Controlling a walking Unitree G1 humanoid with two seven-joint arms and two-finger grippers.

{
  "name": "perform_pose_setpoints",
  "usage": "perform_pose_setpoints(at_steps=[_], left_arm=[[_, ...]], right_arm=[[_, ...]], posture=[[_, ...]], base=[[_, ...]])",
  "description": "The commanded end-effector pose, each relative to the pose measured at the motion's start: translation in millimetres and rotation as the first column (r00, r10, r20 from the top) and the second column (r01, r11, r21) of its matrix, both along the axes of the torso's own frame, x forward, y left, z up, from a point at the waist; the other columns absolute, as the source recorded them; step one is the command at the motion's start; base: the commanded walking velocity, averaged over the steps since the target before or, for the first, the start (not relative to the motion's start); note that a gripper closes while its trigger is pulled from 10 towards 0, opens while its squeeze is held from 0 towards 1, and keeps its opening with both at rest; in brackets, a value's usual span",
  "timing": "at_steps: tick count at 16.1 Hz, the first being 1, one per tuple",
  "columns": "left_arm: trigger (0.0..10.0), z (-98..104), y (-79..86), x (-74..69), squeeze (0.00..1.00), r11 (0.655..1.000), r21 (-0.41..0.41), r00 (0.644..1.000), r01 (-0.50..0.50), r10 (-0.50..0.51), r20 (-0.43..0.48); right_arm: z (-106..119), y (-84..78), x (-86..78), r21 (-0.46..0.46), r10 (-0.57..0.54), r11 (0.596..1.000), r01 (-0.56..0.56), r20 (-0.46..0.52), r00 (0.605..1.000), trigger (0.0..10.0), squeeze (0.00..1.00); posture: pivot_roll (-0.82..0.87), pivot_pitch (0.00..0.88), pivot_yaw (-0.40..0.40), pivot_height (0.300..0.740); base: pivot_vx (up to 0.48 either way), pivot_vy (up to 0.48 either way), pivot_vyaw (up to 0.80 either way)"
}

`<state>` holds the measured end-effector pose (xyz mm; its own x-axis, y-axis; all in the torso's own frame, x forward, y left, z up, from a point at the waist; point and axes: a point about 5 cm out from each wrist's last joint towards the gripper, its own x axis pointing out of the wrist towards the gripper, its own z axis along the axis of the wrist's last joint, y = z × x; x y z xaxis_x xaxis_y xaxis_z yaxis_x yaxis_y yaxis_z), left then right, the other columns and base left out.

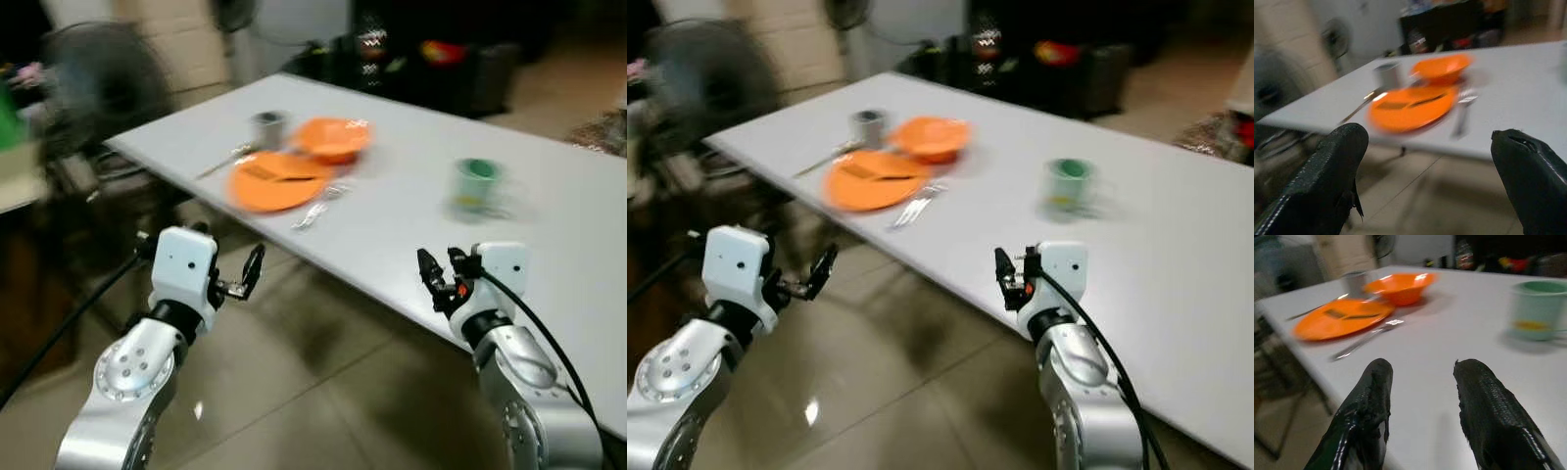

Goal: Setting the table

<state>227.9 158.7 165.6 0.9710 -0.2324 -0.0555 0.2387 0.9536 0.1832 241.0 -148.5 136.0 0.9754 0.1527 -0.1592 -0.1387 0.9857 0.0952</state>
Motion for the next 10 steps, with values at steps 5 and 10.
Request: perform_pose_setpoints(at_steps=[5, 10], left_arm=[[10.0, 0.5, 6.2, 1.6, 0.00, 1.000, 0.019, 1.000, -0.023, 0.023, -0.005], [10.0, 1.1, 8.2, 1.3, 0.00, 0.999, 0.017, 1.000, -0.028, 0.029, -0.005]], right_arm=[[3.0, 10.0, 2.2, 0.033, 0.055, 0.998, -0.055, 0.000, 0.998, 10.0, 0.00], [1.6, 14.9, 2.6, 0.060, 0.095, 0.994, -0.094, -0.017, 0.995, 10.0, 0.00]], posture=[[-0.07, 0.000, 0.042, 0.740], [-0.07, 0.000, 0.039, 0.740]], base=[[0.000, 0.406, 0.00], [0.000, 0.403, 0.00]])
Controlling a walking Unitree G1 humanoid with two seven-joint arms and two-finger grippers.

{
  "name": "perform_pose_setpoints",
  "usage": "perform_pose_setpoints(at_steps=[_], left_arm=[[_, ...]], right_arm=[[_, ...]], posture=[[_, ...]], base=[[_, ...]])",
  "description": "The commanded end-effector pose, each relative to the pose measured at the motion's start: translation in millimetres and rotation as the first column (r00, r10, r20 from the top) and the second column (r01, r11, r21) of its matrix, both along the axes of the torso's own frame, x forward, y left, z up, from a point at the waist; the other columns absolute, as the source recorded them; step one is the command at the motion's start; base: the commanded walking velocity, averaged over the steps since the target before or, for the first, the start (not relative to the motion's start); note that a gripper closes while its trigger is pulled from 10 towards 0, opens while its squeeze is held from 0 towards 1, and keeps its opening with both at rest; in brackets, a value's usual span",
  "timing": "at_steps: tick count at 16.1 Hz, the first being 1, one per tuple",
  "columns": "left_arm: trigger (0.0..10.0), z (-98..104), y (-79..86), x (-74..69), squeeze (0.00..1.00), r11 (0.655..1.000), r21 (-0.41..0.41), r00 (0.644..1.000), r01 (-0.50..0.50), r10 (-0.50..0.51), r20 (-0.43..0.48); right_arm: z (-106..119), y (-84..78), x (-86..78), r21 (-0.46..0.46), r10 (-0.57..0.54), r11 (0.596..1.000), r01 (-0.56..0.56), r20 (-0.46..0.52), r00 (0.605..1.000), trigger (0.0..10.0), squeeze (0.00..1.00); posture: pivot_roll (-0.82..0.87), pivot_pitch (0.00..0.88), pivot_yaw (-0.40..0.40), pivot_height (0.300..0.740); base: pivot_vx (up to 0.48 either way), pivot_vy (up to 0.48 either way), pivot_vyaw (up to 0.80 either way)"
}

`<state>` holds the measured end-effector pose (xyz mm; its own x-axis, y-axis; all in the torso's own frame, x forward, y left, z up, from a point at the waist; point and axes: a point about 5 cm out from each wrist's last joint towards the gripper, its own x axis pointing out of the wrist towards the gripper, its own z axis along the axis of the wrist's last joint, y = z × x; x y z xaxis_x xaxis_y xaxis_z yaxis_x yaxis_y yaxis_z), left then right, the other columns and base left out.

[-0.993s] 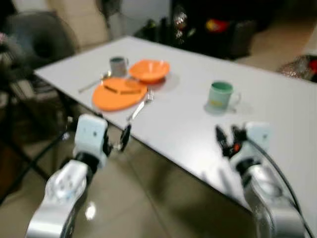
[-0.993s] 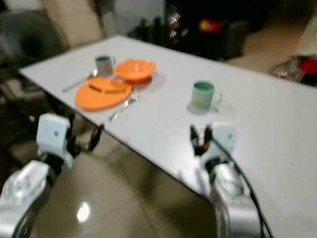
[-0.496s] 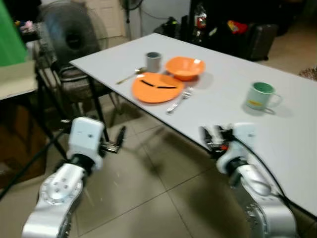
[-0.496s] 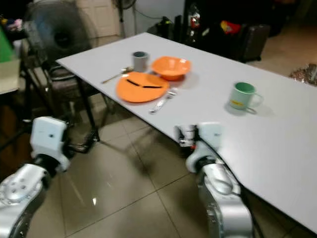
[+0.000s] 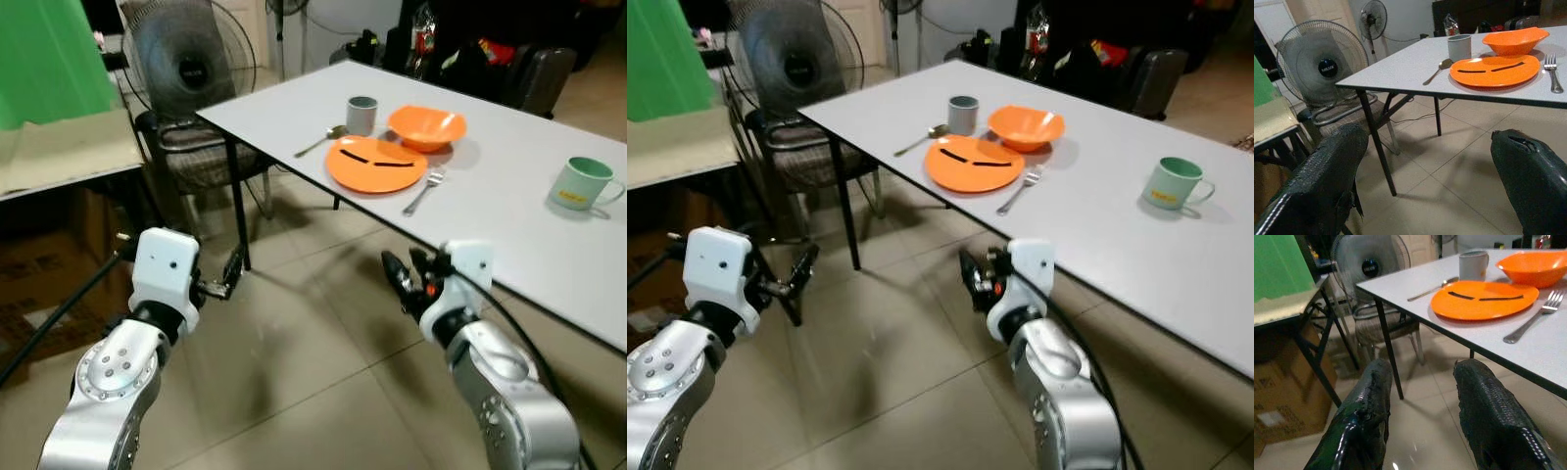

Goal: Setting the table

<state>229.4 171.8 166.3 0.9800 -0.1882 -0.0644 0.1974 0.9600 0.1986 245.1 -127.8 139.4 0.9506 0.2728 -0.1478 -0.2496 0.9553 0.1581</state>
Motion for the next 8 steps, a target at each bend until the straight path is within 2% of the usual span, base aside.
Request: perform_pose_setpoints(at_steps=[1, 2, 5, 8], left_arm=[[10.0, 0, -4.5, -1.1, 0.00, 1.000, -0.005, 1.000, 0.011, -0.011, -0.003], [10.0, -1, -4.4, -2.2, 0.00, 1.000, -0.019, 1.000, 0.001, -0.001, -0.007], [10.0, 0, -5.4, -4.8, 0.00, 0.996, -0.084, 1.000, -0.029, 0.030, 0.004], [10.0, 3, -4.1, -3.1, 0.00, 0.996, -0.071, 0.998, -0.053, 0.056, 0.035]], right_arm=[[-2, -4.3, -2.0, -0.010, 0.006, 1.000, -0.006, -0.018, 1.000, 10.0, 0.00], [-2, -2.9, -2.5, -0.014, 0.023, 1.000, -0.024, -0.016, 1.000, 10.0, 0.00], [-1, 0.4, -2.1, -0.039, 0.057, 0.998, -0.057, -0.006, 0.998, 10.0, 0.00], [-4, 7.4, -2.4, -0.019, 0.125, 0.992, -0.125, -0.026, 0.992, 10.0, 0.00]], posture=[[-0.07, 0.000, 0.038, 0.740], [-0.07, 0.000, 0.037, 0.740], [-0.07, 0.000, 0.029, 0.740], [-0.06, 0.000, 0.026, 0.740]], base=[[0.000, 0.401, 0.00], [0.000, 0.394, 0.00], [0.000, 0.000, 0.00], [0.000, 0.000, 0.74]])
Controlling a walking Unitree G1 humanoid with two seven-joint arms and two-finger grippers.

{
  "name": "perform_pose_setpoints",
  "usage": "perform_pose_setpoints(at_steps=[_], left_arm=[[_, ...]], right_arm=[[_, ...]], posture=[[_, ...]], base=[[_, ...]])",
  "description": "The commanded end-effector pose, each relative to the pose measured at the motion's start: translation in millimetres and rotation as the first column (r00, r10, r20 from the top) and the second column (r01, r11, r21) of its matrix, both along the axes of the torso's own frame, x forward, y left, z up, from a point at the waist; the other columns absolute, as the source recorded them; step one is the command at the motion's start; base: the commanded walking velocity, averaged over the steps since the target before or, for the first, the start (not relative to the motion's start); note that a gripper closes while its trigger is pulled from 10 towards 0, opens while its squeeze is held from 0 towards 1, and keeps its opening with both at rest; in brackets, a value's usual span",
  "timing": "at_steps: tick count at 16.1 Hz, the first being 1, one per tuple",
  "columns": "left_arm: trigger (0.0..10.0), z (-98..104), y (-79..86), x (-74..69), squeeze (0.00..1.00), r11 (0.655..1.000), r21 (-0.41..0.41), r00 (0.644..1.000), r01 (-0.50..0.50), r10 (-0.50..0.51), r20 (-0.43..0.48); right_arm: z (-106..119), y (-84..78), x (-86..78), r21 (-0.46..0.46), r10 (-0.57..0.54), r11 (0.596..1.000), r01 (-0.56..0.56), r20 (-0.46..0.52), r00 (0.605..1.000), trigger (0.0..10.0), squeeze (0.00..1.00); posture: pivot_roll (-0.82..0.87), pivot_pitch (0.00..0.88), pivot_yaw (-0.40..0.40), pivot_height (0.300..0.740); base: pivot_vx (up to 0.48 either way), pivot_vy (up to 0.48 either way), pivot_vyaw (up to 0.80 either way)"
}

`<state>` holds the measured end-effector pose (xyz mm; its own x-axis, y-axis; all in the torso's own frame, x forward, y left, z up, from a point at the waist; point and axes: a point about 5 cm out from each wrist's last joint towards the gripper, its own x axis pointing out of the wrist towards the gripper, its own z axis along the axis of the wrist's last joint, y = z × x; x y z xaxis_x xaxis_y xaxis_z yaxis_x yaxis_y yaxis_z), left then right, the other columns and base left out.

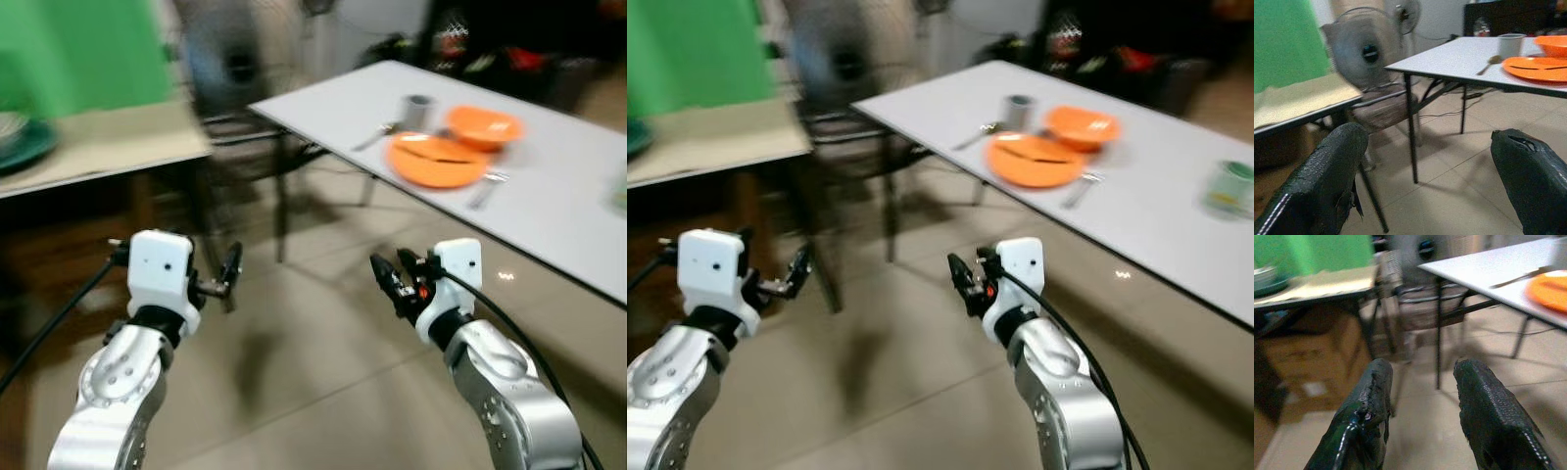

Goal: Setting the table

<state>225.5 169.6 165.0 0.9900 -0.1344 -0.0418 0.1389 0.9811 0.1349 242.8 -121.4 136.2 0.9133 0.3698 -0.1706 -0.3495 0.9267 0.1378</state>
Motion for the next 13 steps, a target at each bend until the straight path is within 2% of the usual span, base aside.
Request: perform_pose_setpoints(at_steps=[1, 3, 7, 10, 11, 13], left_arm=[[10.0, 5.1, -1.9, 0.8, 0.00, 1.000, -0.003, 1.000, 0.002, -0.002, 0.028], [10.0, 6.2, -1.0, 0.9, 0.00, 1.000, -0.016, 1.000, -0.003, 0.003, 0.027], [10.0, 6.5, -1.0, 0.8, 0.00, 1.000, -0.011, 1.000, 0.003, -0.003, 0.024], [10.0, 6.4, -1.3, -0.2, 0.00, 1.000, -0.011, 1.000, 0.008, -0.008, 0.020], [10.0, 6.3, -1.4, -0.6, 0.00, 1.000, -0.013, 1.000, 0.009, -0.009, 0.019], [10.0, 6.3, -1.3, -1.2, 0.00, 1.000, -0.015, 1.000, 0.009, -0.009, 0.017]], right_arm=[[-0.7, 1.6, -0.2, 0.007, 0.023, 1.000, -0.023, -0.010, 1.000, 10.0, 0.00], [-2.2, 4.1, -1.1, 0.007, 0.036, 0.999, -0.036, -0.018, 0.999, 10.0, 0.00], [-3.8, 5.7, -0.7, 0.010, 0.050, 0.999, -0.050, -0.025, 0.998, 10.0, 0.00], [-4.2, 5.7, 0.4, -0.036, 0.076, 0.996, -0.077, -0.019, 0.997, 10.0, 0.00], [-5.1, 5.7, 1.6, -0.044, 0.079, 0.996, -0.080, -0.022, 0.997, 10.0, 0.00], [-4.3, 6.2, 3.7, -0.031, 0.084, 0.996, -0.084, -0.012, 0.996, 10.0, 0.00]], posture=[[-0.06, 0.000, 0.026, 0.740], [-0.06, 0.000, 0.027, 0.740], [-0.05, 0.000, 0.029, 0.740], [-0.05, 0.000, 0.028, 0.740], [-0.05, 0.000, 0.028, 0.740], [-0.05, 0.000, 0.026, 0.740]], base=[[0.000, 0.000, 0.80], [0.000, 0.000, 0.80], [0.247, 0.000, 0.00], [0.264, 0.000, 0.00], [0.322, 0.000, 0.80], [0.322, 0.000, 0.00]])
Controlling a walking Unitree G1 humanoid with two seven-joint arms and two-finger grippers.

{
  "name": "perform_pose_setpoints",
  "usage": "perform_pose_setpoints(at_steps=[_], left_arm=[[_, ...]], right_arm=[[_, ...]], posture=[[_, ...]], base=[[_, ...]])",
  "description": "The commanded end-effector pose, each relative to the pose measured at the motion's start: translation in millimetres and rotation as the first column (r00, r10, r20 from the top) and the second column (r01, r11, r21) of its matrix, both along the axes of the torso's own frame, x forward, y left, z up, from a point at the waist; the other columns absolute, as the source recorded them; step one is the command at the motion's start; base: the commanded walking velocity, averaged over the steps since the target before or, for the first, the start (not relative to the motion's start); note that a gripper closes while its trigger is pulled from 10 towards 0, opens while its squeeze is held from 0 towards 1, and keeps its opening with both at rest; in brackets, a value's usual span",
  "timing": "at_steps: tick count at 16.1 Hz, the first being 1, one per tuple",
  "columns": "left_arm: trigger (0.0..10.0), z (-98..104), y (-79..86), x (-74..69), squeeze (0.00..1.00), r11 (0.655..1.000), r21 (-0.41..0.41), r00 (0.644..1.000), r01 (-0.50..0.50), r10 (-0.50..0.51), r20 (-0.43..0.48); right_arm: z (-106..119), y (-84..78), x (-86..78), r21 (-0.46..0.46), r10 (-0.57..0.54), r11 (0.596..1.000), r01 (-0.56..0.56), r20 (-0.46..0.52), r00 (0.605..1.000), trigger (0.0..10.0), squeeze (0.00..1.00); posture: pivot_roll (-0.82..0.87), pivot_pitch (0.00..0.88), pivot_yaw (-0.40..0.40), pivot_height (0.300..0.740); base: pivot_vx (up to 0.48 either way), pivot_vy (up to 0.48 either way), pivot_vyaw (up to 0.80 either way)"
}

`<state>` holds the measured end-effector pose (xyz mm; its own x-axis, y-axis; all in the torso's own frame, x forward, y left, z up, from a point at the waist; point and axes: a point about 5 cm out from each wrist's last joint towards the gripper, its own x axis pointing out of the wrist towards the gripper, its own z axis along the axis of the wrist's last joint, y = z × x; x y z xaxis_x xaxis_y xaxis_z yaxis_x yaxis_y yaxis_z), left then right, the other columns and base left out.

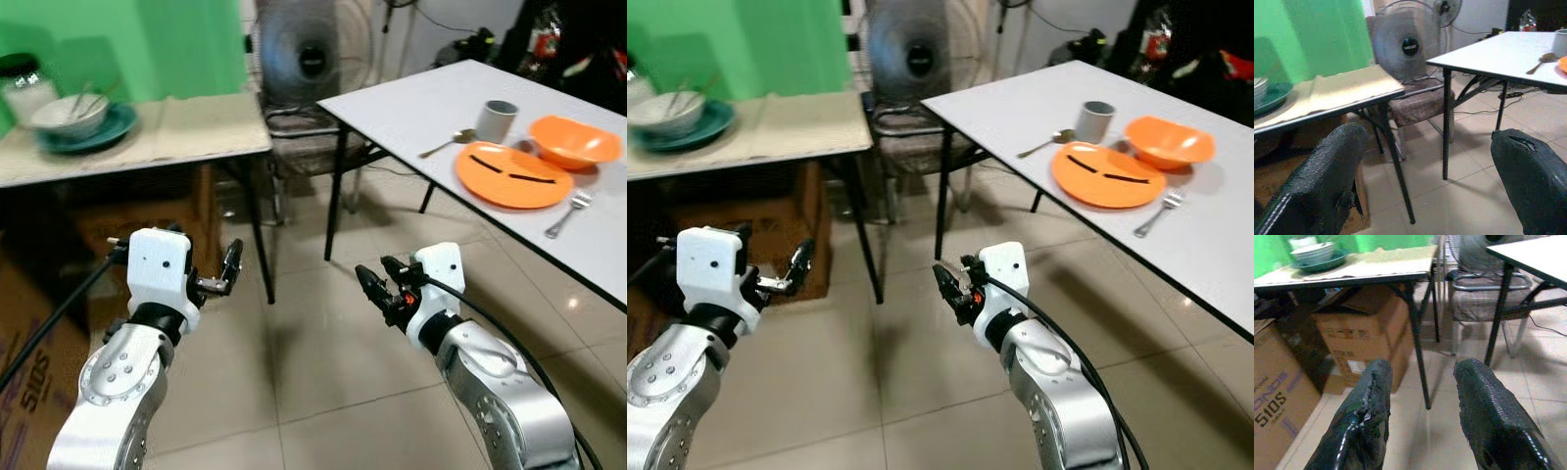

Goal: Setting the table

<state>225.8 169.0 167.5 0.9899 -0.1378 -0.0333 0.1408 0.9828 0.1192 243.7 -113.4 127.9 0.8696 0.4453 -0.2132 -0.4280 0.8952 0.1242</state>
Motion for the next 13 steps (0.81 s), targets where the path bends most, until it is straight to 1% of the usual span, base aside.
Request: perform_pose_setpoints(at_steps=[1, 10, 13], left_arm=[[10.0, 3.8, -0.6, -1.6, 0.00, 1.000, 0.002, 1.000, 0.006, -0.006, 0.011], [10.0, 3.6, 1.3, -3.9, 0.00, 1.000, -0.003, 1.000, -0.002, 0.002, 0.003], [10.0, 3.7, 1.4, -3.7, 0.00, 1.000, -0.004, 1.000, -0.004, 0.004, 0.002]], right_arm=[[3.8, -2.1, 3.1, 0.004, -0.011, 1.000, 0.011, 0.018, 1.000, 10.0, 0.00], [3.1, 5.4, 2.4, -0.030, 0.051, 0.998, -0.051, 0.022, 0.998, 10.0, 0.00], [3.4, 6.0, 3.2, -0.029, 0.056, 0.998, -0.056, 0.024, 0.998, 10.0, 0.00]], posture=[[-0.05, 0.000, 0.026, 0.740], [-0.04, 0.000, 0.019, 0.740], [-0.04, 0.000, 0.017, 0.740]], base=[[0.326, 0.000, 0.00], [0.328, 0.000, 0.00], [0.326, 0.000, 0.43]])
